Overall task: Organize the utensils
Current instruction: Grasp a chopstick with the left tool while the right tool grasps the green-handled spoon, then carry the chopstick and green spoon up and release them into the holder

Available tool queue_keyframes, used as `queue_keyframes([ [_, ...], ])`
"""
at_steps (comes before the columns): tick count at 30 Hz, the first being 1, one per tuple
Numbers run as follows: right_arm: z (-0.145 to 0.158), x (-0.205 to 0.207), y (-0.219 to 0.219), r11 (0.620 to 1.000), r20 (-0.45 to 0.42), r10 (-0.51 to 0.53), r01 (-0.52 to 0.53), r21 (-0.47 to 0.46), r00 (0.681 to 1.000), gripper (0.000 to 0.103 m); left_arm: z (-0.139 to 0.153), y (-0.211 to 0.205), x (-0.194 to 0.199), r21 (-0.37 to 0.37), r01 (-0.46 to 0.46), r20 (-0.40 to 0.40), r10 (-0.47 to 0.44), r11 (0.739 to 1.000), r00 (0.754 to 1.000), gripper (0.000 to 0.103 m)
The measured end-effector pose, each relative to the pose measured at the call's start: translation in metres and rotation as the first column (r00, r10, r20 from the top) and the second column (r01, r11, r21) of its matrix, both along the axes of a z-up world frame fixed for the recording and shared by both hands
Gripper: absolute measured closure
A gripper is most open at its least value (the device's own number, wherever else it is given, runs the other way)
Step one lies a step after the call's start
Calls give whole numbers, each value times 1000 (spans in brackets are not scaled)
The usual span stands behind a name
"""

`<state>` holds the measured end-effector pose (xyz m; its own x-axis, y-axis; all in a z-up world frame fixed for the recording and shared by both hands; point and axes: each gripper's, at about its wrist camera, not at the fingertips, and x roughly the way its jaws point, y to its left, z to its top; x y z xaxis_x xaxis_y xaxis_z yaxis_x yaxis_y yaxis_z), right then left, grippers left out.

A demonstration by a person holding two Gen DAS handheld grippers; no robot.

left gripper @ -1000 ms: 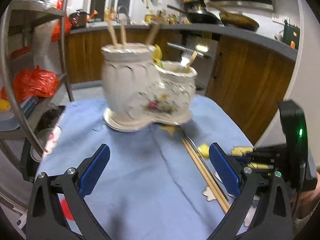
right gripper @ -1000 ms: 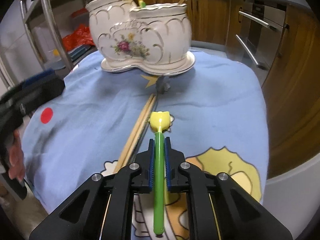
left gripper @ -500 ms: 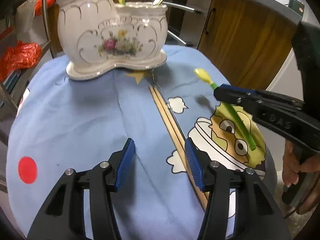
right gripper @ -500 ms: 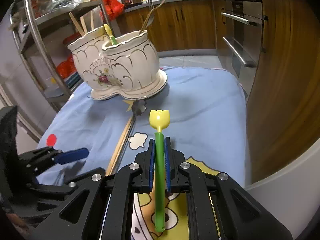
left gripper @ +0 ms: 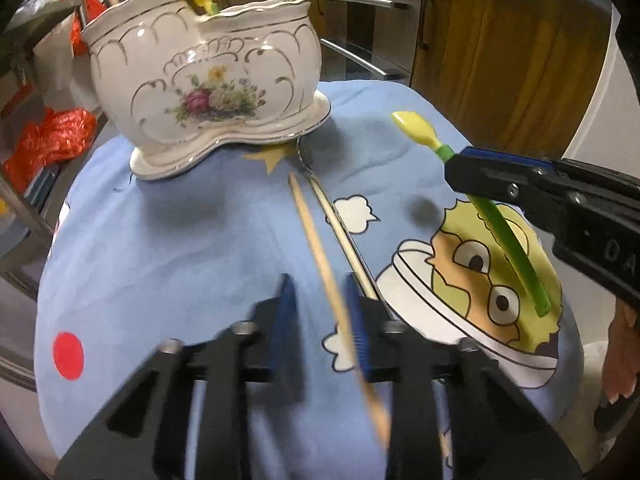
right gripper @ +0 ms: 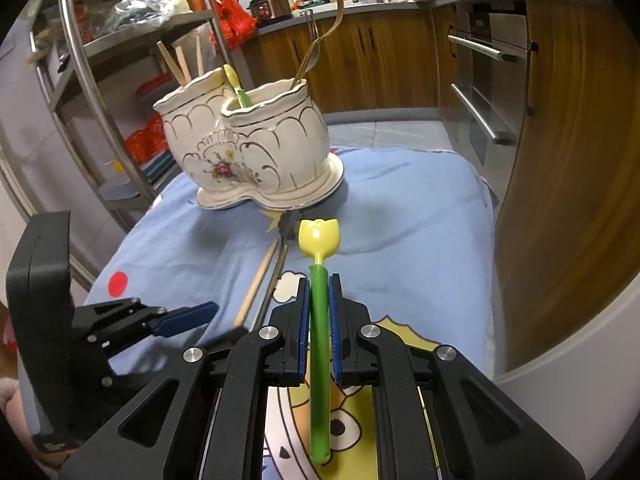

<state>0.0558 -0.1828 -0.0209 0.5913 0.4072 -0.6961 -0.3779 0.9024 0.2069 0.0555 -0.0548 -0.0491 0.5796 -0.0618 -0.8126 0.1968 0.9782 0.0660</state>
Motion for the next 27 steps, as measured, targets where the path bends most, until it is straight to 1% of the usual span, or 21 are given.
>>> queue_keyframes([
  [1,1,0,0,1000,1,0,0,1,1000,93,0,1,1,12,8,-1,-8,1000,1000,93],
  [3,0,0,0,1000,-1,2,-2,2,1000,93,2,8,2,-2,32,-20,-32,999,999,95],
  [5,2,-1,-1,1000,3,6,-6,7,1000,93,2,13,1,4,48,-36,-48,999,998,97],
  [6,2,-1,0,1000,3,8,-8,8,1000,93,1,16,3,0,61,-56,-61,998,997,97],
  [8,2,-1,3,1000,3,15,-15,8,1000,93,3,19,3,-13,72,-72,-72,997,995,97],
  [10,1,-2,5,1000,4,23,-23,4,1000,93,2,21,5,-24,67,-72,-68,997,995,96],
  [13,1,-4,8,1000,12,31,-31,1,999,93,1,19,5,-14,72,-55,-73,997,996,96],
  [16,5,-6,7,999,34,33,-33,21,999,93,4,18,1,-2,96,-26,-96,995,995,97],
  [18,8,-6,7,999,55,33,-35,33,998,93,11,22,-7,-11,110,1,-110,994,994,97],
  [20,12,-8,8,998,79,33,-36,41,996,93,23,30,-17,-24,129,53,-127,991,990,97],
  [22,16,-9,10,998,100,30,-35,50,994,93,33,38,-25,-23,130,94,-127,991,987,97],
  [25,21,-10,12,998,134,29,-37,57,991,93,47,56,-37,-50,136,160,-127,989,979,97],
  [27,22,-9,14,998,151,28,-36,48,988,93,52,68,-40,-68,144,178,-130,987,975,97],
])
